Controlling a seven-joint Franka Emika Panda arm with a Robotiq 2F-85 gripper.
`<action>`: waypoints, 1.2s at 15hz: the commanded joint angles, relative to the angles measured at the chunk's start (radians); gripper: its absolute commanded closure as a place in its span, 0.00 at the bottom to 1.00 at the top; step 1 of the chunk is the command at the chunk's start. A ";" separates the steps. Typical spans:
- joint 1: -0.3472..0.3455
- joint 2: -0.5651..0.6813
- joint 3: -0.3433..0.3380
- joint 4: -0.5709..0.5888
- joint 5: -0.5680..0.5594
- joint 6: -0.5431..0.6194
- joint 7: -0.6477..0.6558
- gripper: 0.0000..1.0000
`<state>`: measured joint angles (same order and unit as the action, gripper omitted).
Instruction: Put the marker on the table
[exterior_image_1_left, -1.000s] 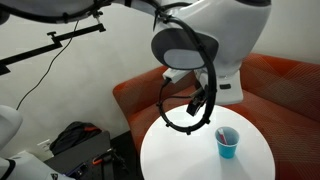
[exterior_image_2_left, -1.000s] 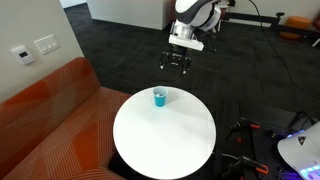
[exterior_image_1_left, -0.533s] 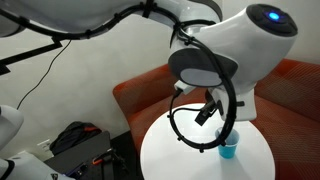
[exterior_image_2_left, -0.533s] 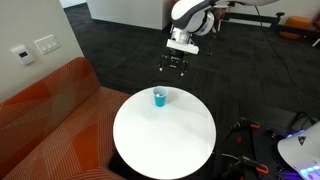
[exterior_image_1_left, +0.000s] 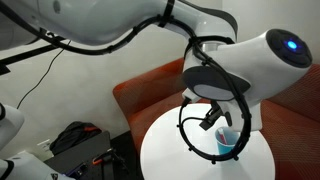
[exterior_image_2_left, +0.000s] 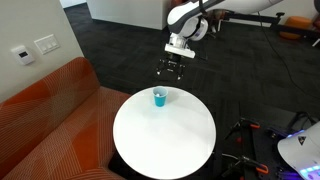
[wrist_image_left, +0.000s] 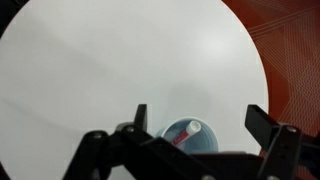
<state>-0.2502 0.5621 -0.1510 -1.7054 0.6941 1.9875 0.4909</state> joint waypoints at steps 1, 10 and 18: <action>-0.019 0.066 0.006 0.076 0.027 -0.035 -0.010 0.00; -0.042 0.170 0.013 0.165 0.041 -0.039 -0.010 0.03; -0.048 0.225 0.012 0.210 0.032 -0.044 0.004 0.26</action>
<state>-0.2835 0.7560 -0.1472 -1.5451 0.7129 1.9817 0.4910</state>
